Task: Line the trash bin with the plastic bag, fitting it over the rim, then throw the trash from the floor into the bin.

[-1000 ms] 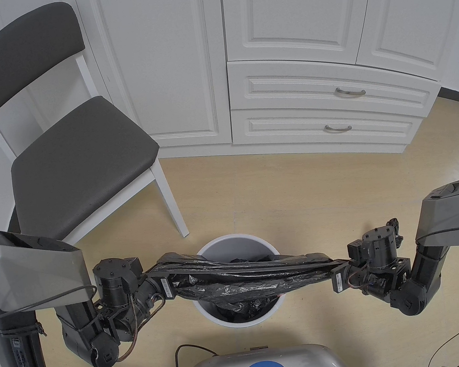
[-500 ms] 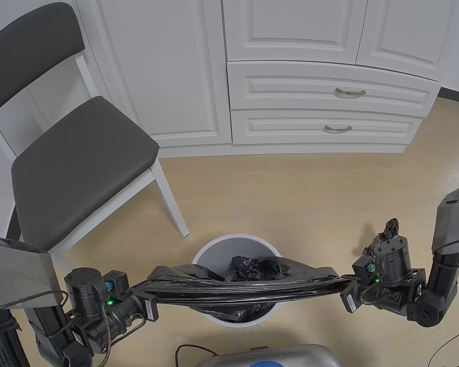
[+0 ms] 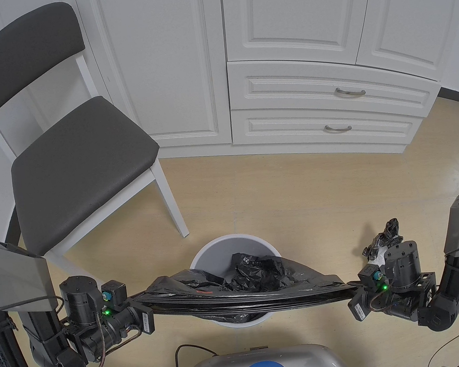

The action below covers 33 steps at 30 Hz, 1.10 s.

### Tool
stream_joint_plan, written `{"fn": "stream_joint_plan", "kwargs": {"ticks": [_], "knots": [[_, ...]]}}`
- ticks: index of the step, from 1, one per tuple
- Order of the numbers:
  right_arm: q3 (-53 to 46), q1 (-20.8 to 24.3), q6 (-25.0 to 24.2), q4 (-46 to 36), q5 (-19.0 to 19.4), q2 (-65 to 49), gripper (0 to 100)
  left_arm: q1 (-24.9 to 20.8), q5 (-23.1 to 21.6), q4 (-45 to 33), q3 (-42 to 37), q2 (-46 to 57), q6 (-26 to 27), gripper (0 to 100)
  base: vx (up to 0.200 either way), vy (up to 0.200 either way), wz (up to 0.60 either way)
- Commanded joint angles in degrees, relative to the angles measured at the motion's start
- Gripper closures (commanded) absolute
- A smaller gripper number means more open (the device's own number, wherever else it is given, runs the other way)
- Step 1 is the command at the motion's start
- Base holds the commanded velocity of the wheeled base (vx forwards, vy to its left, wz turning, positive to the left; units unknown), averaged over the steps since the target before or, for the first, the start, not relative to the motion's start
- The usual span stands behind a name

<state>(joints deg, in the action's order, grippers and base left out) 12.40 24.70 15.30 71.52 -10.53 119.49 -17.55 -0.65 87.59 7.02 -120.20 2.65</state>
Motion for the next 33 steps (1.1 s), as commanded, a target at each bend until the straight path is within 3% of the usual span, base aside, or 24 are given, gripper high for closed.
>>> {"fn": "stream_joint_plan", "kwargs": {"ticks": [1,5,6,10,13,18,33], "knots": [[-1.9,0.3,1.5,-0.2,-0.3,-1.6,100,-0.4,-2.3,0.0,-1.6,0.8,0.3,100,0.0,0.0,0.0],[-0.3,-0.4,1.5,0.1,-0.3,-0.3,100,-1.9,-3.8,0.0,1.2,-1.6,-1.1,100,0.0,0.0,0.0],[2.3,-1.3,0.2,0.5,-0.4,1.7,100,-4.0,-1.8,0.2,4.8,-6.0,-4.3,100,0.0,0.0,0.0],[3.4,-1.8,-0.8,0.8,-0.5,2.5,100,-5.0,0.4,0.2,6.5,-7.2,-6.5,100,0.0,0.0,0.0],[5.9,-2.4,-3.5,2.6,-0.5,4.7,100,-7.2,4.8,0.1,10.6,-9.6,-11.9,100,0.0,0.0,0.0],[10.1,-3.2,-6.9,6.1,-0.5,9.3,100,-8.6,7.6,0.1,14.8,-13.5,-15.9,100,0.0,0.0,0.0],[9.6,-3.1,-7.6,6.0,0.2,11.1,100,-8.5,7.1,0.1,14.8,-15.6,-16.9,100,0.0,0.0,0.0]]}}
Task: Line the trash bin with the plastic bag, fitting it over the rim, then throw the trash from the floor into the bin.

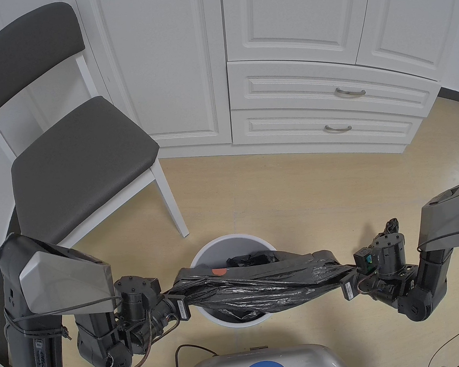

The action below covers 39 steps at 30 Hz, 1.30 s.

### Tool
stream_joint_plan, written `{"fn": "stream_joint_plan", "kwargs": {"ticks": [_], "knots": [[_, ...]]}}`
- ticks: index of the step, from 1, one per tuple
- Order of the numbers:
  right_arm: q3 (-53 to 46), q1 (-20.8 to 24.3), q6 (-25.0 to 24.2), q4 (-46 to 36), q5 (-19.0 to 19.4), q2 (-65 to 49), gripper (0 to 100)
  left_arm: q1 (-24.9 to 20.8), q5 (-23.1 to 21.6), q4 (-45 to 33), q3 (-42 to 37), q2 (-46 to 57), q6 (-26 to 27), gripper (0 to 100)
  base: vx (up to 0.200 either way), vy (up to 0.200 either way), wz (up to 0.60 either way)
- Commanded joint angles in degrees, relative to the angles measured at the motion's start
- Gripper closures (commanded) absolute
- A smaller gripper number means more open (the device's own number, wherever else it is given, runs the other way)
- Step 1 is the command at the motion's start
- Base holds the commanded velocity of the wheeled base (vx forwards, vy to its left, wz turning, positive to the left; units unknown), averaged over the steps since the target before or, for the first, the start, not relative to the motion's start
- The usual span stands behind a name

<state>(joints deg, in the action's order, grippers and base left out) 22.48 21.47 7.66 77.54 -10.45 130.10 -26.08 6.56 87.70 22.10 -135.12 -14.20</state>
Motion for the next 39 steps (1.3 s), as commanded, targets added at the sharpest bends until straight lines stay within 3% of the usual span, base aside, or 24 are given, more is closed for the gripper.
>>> {"fn": "stream_joint_plan", "kwargs": {"ticks": [1,9,14,21,23,26,27,32,36,39], "knots": [[-1.2,0.4,0.2,-0.2,0.3,0.6,100,0.1,-0.3,0.0,-0.6,-0.9,0.1,100,0.0,0.0,0.0],[4.1,1.6,-2.0,2.0,-0.5,7.2,100,-1.8,1.0,0.1,5.0,-6.7,-2.8,100,0.0,0.0,0.0],[8.8,1.0,-4.9,6.5,-0.5,10.1,100,-2.3,9.4,0.0,13.4,-8.5,-9.3,100,0.0,0.0,0.0],[8.5,0.9,-5.8,6.9,-0.5,9.5,100,-2.5,10.5,0.1,13.4,-8.4,-9.5,100,0.0,0.0,0.0],[4.9,1.1,-5.5,6.1,0.0,7.1,100,-2.9,9.9,0.1,8.9,-7.3,-8.9,100,0.0,0.0,0.0],[2.2,1.4,-5.3,5.2,0.4,4.9,100,-2.8,7.8,0.0,6.0,-4.7,-8.0,100,0.0,0.0,0.0],[0.0,1.6,-5.2,0.7,2.2,0.3,100,-1.4,2.5,0.0,1.0,-0.3,-5.5,100,0.0,0.0,0.0],[-2.8,1.6,-5.2,-12.9,7.9,-10.5,100,4.3,-7.7,-0.2,-8.5,7.1,3.0,100,0.0,0.0,0.0],[-2.3,1.6,-4.2,-27.8,11.2,-17.6,100,8.9,-13.5,-0.2,-13.7,8.7,11.2,100,0.0,0.0,0.0],[-1.8,1.6,-1.2,-35.6,11.5,-19.7,100,9.8,-15.9,-0.2,-16.3,8.1,14.4,100,0.0,0.0,0.0]]}}
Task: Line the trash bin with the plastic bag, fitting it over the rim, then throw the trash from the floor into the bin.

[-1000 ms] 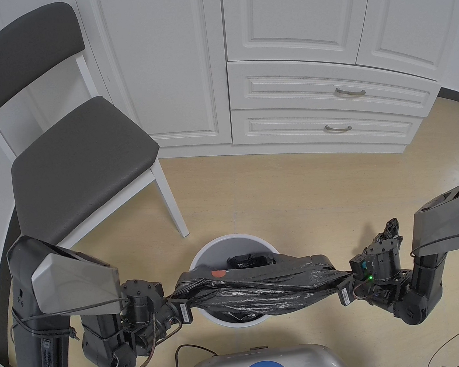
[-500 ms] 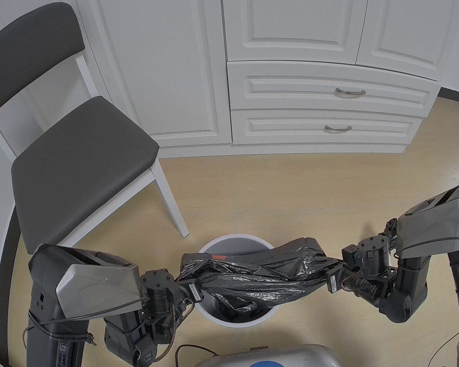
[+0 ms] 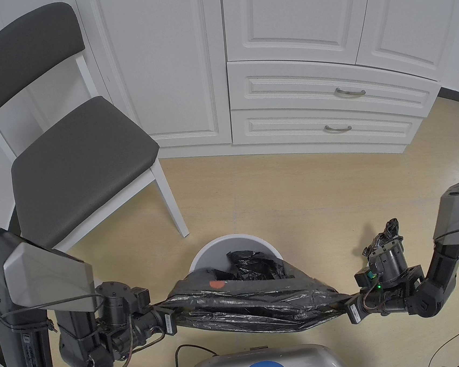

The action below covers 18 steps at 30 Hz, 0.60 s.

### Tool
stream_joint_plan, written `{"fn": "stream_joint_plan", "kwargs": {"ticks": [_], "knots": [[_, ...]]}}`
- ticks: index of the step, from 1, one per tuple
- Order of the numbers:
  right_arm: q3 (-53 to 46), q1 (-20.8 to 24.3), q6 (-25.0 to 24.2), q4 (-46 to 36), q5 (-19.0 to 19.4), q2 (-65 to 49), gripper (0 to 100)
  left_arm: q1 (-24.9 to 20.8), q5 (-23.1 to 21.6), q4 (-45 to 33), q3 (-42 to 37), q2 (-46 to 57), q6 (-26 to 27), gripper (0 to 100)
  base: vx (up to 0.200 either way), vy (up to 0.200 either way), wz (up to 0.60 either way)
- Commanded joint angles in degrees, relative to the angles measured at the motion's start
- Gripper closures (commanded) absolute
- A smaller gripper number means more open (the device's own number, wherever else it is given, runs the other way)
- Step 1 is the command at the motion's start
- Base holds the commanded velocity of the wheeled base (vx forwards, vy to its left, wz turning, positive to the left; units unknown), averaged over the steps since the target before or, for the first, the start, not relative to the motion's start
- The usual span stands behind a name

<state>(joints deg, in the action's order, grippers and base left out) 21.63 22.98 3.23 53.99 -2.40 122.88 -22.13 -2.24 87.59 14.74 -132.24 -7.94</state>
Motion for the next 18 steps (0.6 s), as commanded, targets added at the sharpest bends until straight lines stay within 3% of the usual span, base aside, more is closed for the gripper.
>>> {"fn": "stream_joint_plan", "kwargs": {"ticks": [1,12,18], "knots": [[-0.9,0.0,4.6,-14.1,3.5,-12.7,100,5.9,-7.5,-0.1,-9.7,4.8,8.6,100,0.0,0.0,0.0],[0.3,0.1,6.4,-16.1,3.2,-8.0,100,5.9,-7.9,-0.1,-10.8,-0.3,11.4,100,0.0,0.0,0.0],[4.3,0.5,4.9,-15.3,2.0,-2.2,100,5.2,-7.3,0.0,-6.1,-7.1,10.5,100,0.0,0.0,0.0]]}}
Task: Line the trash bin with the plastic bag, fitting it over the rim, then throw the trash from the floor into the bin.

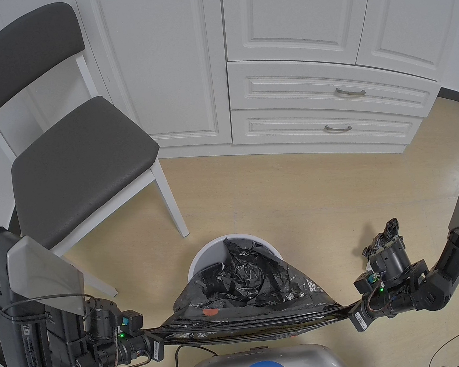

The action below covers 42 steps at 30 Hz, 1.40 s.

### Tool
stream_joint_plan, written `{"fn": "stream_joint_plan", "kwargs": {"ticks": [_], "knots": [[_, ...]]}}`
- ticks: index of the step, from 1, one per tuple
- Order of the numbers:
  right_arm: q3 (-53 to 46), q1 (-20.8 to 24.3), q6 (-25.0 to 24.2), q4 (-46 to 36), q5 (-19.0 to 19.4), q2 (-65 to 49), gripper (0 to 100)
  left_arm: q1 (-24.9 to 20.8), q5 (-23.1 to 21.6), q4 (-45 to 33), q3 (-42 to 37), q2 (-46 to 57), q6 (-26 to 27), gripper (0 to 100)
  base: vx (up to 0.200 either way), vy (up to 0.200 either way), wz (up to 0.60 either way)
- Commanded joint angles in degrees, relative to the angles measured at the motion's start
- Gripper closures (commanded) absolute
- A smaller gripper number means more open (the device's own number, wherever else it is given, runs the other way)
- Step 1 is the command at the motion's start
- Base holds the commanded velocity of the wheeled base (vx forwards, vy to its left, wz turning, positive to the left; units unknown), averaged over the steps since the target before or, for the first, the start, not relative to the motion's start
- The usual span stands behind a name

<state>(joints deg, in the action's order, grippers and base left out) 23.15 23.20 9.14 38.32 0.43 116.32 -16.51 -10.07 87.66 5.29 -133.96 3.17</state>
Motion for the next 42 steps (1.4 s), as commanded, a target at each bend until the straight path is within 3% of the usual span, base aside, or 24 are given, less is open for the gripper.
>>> {"fn": "stream_joint_plan", "kwargs": {"ticks": [1,5,7,12,19,28,35,42], "knots": [[3.6,0.4,-2.2,0.4,-1.8,5.1,100,-0.5,0.6,0.0,4.3,-6.0,-0.9,100,0.0,0.0,0.0],[5.9,1.6,-6.7,2.6,-4.6,7.5,100,-1.6,0.8,0.1,6.8,-6.8,-4.0,100,0.0,0.0,0.0],[5.9,2.1,-9.1,9.0,-5.3,9.9,100,-3.0,2.2,0.1,9.1,-6.6,-8.0,100,0.0,0.0,0.0],[3.8,2.1,-10.1,28.0,-5.6,15.2,100,-4.5,11.7,0.1,14.7,-6.2,-13.3,100,0.0,0.0,0.0],[4.2,2.5,-10.0,44.6,-6.2,23.5,100,-4.1,12.9,0.1,16.3,-2.9,-15.5,100,0.0,0.0,0.0],[2.1,2.3,-9.8,46.4,-6.2,21.8,100,-2.7,12.5,0.1,14.0,0.3,-15.2,100,0.0,0.0,0.0],[0.4,2.7,-9.3,45.8,-6.2,20.2,100,1.2,8.6,0.1,9.8,4.2,-9.4,100,0.0,0.0,0.0],[0.4,2.9,-9.3,46.0,-6.2,20.7,100,3.3,6.3,0.0,9.9,3.8,-8.6,100,0.0,0.0,0.0]]}}
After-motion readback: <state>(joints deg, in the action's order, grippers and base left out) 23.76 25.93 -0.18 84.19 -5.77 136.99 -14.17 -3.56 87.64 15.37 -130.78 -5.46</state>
